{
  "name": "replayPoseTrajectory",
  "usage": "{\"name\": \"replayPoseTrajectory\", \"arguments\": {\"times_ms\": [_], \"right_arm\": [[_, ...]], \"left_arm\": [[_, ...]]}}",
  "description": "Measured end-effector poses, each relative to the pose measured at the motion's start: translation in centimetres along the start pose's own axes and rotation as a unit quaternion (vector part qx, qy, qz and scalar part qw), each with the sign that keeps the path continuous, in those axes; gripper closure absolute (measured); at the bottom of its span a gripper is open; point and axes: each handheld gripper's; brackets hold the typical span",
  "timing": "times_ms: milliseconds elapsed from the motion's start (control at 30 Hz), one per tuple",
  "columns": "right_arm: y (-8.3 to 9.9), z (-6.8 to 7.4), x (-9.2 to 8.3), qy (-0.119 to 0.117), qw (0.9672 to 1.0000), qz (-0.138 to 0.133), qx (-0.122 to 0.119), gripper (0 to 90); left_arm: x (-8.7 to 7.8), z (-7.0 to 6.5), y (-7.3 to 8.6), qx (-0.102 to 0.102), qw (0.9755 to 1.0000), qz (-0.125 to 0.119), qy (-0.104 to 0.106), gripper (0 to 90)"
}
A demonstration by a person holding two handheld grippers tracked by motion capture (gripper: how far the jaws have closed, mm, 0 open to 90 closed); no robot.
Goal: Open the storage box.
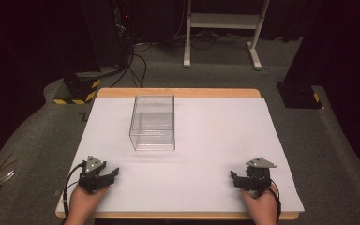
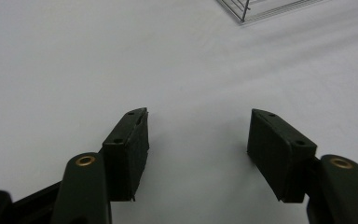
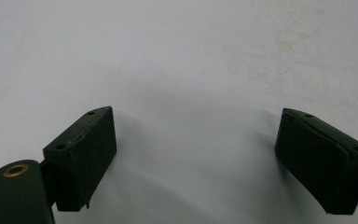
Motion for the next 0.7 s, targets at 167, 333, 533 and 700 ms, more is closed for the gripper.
{"name": "replayPoseTrajectory", "arguments": {"times_ms": [167,333,533,700], "right_arm": [[-0.02,-0.01,0.00,-0.001,1.0000,0.001,0.002,12.5],[0.02,-0.01,-0.02,0.000,1.0000,-0.001,0.000,12.7],[0.03,-0.03,-0.02,-0.002,1.0000,0.000,0.004,12.7],[0.03,0.00,-0.03,-0.001,1.0000,0.000,0.003,12.7]], "left_arm": [[-0.01,-0.02,0.00,0.000,1.0000,0.001,0.000,38.4],[-0.01,-0.03,0.00,-0.001,1.0000,0.001,0.000,38.4],[0.01,0.00,-0.02,0.002,1.0000,0.001,0.005,36.1],[-0.01,-0.05,-0.01,0.000,1.0000,0.002,0.005,35.7]]}}
Point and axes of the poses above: each handheld gripper's, and its own axes: x roughly forward along the jaws, y roughly out of its underside, z roughly to its left, and after that the axes turned 4 degrees about y, right-handed
